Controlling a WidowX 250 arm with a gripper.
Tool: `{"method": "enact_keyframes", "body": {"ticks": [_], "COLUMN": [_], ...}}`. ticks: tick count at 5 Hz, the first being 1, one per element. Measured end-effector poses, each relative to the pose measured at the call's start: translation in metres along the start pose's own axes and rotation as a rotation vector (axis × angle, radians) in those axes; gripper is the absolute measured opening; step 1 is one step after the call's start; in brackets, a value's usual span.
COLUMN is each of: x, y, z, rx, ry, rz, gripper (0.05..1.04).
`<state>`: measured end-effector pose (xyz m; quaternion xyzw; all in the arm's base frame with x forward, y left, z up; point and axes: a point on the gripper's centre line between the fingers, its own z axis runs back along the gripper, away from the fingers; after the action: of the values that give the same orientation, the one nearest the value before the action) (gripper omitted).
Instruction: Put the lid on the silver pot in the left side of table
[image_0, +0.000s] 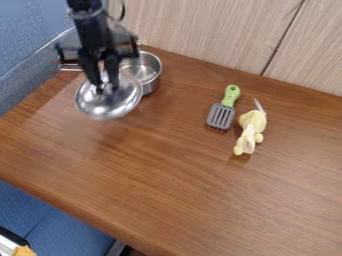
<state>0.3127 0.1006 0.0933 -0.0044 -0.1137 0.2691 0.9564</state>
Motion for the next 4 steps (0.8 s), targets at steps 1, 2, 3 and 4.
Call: {"method": "enact_keyframes", "body": {"ticks": [1, 2, 3, 4], "x": [0.03, 0.052, 0.066, 0.075], "y": [-0.008, -0.013, -0.022, -0.022], "z": [-0.003, -0.012, -0.022, -0.033], "rx": [-0.012, -0.002, 0.004, 0.021], "ry": [-0.016, -0.031, -0.016, -0.012], "rz": [0.029, 0.03, 0.028, 0.02], "gripper": [0.285, 0.285, 0.285, 0.285]}}
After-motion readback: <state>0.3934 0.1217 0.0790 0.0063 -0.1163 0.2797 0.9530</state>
